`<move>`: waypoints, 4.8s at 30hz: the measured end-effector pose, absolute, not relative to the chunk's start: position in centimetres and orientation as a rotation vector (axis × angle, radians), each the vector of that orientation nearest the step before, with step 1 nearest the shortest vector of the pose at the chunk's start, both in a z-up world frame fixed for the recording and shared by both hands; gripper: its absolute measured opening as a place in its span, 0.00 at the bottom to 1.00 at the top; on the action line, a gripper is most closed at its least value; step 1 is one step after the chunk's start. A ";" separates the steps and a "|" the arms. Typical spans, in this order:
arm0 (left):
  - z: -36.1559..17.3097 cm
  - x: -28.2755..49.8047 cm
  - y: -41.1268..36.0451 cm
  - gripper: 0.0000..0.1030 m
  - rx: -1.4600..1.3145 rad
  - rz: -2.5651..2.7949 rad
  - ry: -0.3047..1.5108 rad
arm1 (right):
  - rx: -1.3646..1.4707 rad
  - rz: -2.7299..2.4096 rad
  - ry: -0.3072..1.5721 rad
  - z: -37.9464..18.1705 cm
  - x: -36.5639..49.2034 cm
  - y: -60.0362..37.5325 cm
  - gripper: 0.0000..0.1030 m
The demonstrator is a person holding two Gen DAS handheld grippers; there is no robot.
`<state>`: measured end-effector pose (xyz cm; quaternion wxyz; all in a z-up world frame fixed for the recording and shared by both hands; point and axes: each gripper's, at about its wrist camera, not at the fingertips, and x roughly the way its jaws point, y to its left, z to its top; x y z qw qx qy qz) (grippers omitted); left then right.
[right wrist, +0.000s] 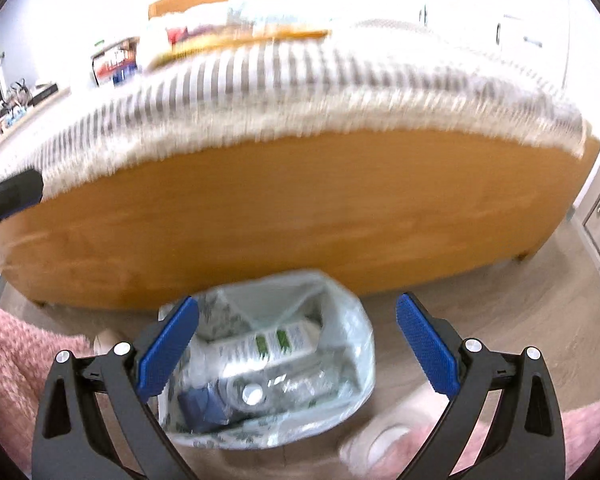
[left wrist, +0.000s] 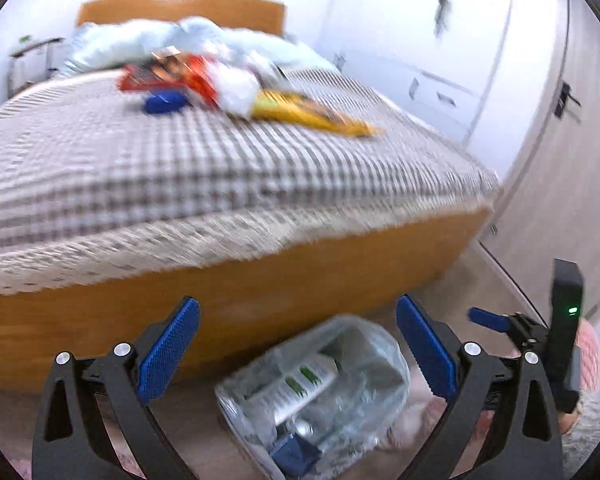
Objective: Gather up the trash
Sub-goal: 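Raise both open grippers out of the bin toward the bed, then move both open grippers over the bed toward the remaining trash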
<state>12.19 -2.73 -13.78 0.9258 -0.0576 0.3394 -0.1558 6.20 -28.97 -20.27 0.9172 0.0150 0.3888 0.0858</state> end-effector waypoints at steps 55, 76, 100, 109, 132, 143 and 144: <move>-6.8 17.9 -0.9 0.93 -0.319 -0.216 0.485 | 0.160 0.202 0.419 -8.6 12.0 -30.4 0.92; -6.9 17.2 -5.7 0.93 -0.248 -0.170 0.460 | 0.083 0.168 0.484 -8.4 10.7 -32.5 0.92; -0.5 9.5 -1.8 0.93 -0.059 -0.011 0.321 | 0.032 0.288 0.308 -4.4 9.2 -26.6 0.92; 1.8 4.5 -2.0 0.93 -0.105 -0.048 0.272 | 0.026 0.308 0.307 -3.1 5.9 -25.9 0.92; 1.0 11.3 -1.0 0.93 -0.173 -0.065 0.225 | -0.036 0.240 0.168 -1.8 10.7 -25.9 0.92; -0.3 19.3 0.2 0.93 -0.126 -0.002 0.277 | -0.129 0.373 0.212 -1.7 19.6 -21.6 0.92; -0.4 20.0 0.3 0.93 -0.123 -0.003 0.283 | -0.145 0.380 0.237 -2.3 20.3 -21.3 0.92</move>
